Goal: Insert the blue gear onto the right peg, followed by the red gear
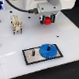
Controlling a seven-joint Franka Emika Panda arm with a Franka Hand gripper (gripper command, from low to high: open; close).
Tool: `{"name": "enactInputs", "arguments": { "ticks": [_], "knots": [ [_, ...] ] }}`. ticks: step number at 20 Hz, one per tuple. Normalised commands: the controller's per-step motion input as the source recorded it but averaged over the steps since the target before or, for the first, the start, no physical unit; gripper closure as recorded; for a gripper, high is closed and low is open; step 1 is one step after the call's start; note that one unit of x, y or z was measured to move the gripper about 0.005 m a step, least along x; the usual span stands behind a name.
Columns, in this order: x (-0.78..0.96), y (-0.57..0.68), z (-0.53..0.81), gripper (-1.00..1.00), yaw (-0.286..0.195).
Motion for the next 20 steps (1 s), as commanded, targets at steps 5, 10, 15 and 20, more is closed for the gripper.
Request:
{"name": "enactInputs", "arguments": {
  "ticks": [5, 10, 15, 20],
  "knots": [
    [0.72, -0.14, 0.54, 1.0, 0.0],
    [0.75, -0.09, 0.51, 1.0, 0.0],
    [0.78, -0.03, 0.44, 1.0, 0.0],
    [0.85, -0.02, 0.37, 1.0, 0.0]
  ]
}}
